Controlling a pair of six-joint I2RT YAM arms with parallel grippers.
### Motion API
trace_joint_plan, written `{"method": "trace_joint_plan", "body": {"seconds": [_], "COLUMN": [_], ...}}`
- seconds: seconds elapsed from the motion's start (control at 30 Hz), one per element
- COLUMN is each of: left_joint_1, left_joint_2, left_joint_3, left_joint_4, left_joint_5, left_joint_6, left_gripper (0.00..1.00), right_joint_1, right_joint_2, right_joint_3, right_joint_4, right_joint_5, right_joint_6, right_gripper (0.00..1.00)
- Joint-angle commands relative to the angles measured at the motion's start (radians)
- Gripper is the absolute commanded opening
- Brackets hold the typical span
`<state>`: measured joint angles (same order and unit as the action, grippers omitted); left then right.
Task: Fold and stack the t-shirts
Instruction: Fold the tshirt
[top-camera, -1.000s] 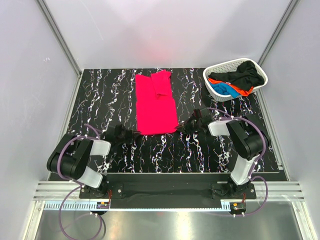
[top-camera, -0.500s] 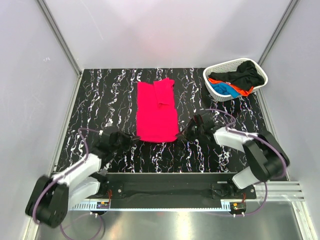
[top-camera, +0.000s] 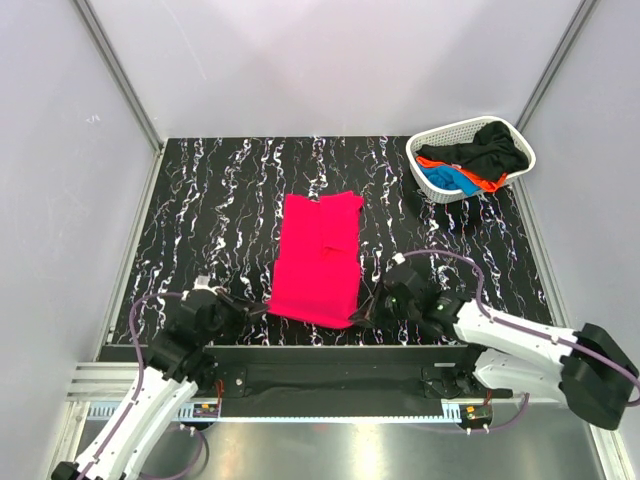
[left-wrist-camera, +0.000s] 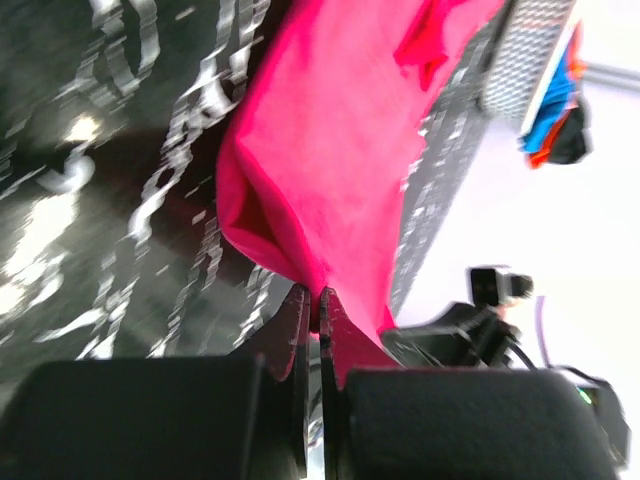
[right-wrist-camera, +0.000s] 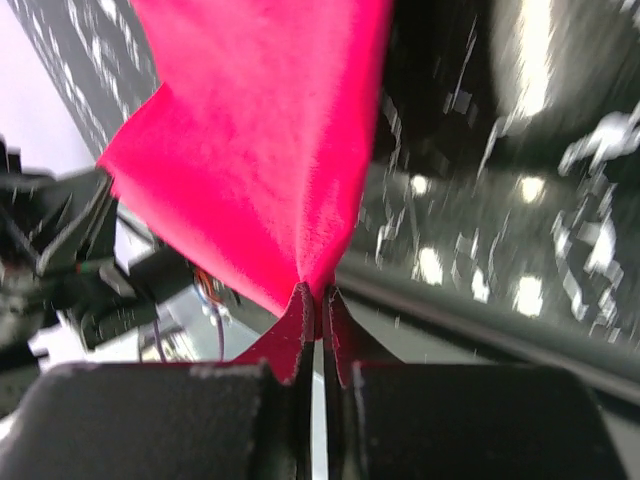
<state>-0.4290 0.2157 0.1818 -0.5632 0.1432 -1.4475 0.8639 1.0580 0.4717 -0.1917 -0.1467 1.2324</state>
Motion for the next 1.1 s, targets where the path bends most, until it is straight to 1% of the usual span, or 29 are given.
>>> {"method": "trace_joint_plan", "body": {"seconds": [0.0, 0.13, 0.17, 0.27, 0.37, 0.4, 0.47, 0.5, 0.53, 0.57, 0.6, 0.63, 0.67, 0.7, 0.73, 0.77, 0.83, 0.87, 0.93, 0.97, 1.0, 1.07], "left_joint_1": [-0.001, -0.002, -0.001, -0.002, -0.001, -0.002, -0.001, -0.002, -0.002, -0.002, -0.002, 0.004, 0.007, 0.015, 0.035, 0.047, 0.082, 0.093, 0.124, 0.136, 0.147, 0.179], "left_joint_2": [-0.056, -0.108, -0.116, -0.110, -0.006, 0.090, 0.204, 0.259, 0.371, 0.422, 0.469, 0.573, 0.621, 0.676, 0.724, 0.822, 0.908, 0.991, 1.066, 1.097, 1.161, 1.220], "left_joint_3": [0.074, 0.126, 0.134, 0.180, 0.271, 0.331, 0.395, 0.438, 0.511, 0.559, 0.597, 0.632, 0.704, 0.731, 0.760, 0.781, 0.844, 0.866, 0.935, 0.959, 0.997, 1.041], "left_joint_4": [-0.150, -0.254, -0.260, -0.260, -0.225, -0.181, -0.136, -0.118, -0.084, -0.073, -0.067, -0.051, -0.035, -0.017, 0.020, 0.043, 0.098, 0.109, 0.128, 0.132, 0.144, 0.157], "left_joint_5": [0.025, 0.038, 0.041, 0.044, 0.032, 0.033, 0.033, 0.032, 0.024, 0.013, -0.010, -0.019, -0.021, -0.016, 0.021, 0.041, 0.096, 0.110, 0.137, 0.144, 0.165, 0.190], "left_joint_6": [0.042, 0.067, 0.068, 0.090, 0.142, 0.162, 0.226, 0.246, 0.287, 0.308, 0.328, 0.369, 0.386, 0.403, 0.421, 0.427, 0.440, 0.444, 0.469, 0.475, 0.480, 0.495], "left_gripper": [0.00, 0.00, 0.00, 0.00, 0.00, 0.00, 0.00, 0.00, 0.00, 0.00, 0.00, 0.00, 0.00, 0.00, 0.00, 0.00, 0.00, 0.00, 0.00, 0.00, 0.00, 0.00], "right_joint_1": [0.073, 0.138, 0.161, 0.173, 0.173, 0.170, 0.153, 0.130, 0.062, 0.025, -0.024, -0.108, -0.155, -0.189, -0.219, -0.276, -0.324, -0.365, -0.410, -0.446, -0.462, -0.494], "right_joint_2": [-0.081, -0.116, -0.119, -0.110, -0.107, -0.107, -0.099, -0.095, -0.089, -0.078, -0.069, -0.059, -0.029, -0.011, 0.016, 0.075, 0.146, 0.213, 0.282, 0.348, 0.381, 0.456], "right_joint_3": [-0.008, -0.001, 0.005, 0.047, 0.120, 0.164, 0.205, 0.221, 0.244, 0.255, 0.280, 0.292, 0.307, 0.324, 0.367, 0.390, 0.461, 0.482, 0.544, 0.565, 0.606, 0.646], "right_joint_4": [-0.089, -0.132, -0.140, -0.160, -0.196, -0.210, -0.250, -0.259, -0.268, -0.273, -0.278, -0.285, -0.287, -0.288, -0.288, -0.290, -0.290, -0.290, -0.292, -0.293, -0.296, -0.298], "right_joint_5": [0.101, 0.121, 0.131, 0.131, 0.142, 0.174, 0.190, 0.174, 0.156, 0.103, 0.081, 0.055, 0.009, -0.010, -0.030, -0.071, -0.112, -0.147, -0.181, -0.218, -0.235, -0.270], "right_joint_6": [0.068, 0.082, 0.081, 0.061, 0.023, -0.005, -0.034, -0.068, -0.086, -0.109, -0.154, -0.177, -0.197, -0.242, -0.266, -0.287, -0.346, -0.364, -0.402, -0.413, -0.434, -0.447], "right_gripper": [0.00, 0.00, 0.00, 0.00, 0.00, 0.00, 0.00, 0.00, 0.00, 0.00, 0.00, 0.00, 0.00, 0.00, 0.00, 0.00, 0.00, 0.00, 0.00, 0.00, 0.00, 0.00]}}
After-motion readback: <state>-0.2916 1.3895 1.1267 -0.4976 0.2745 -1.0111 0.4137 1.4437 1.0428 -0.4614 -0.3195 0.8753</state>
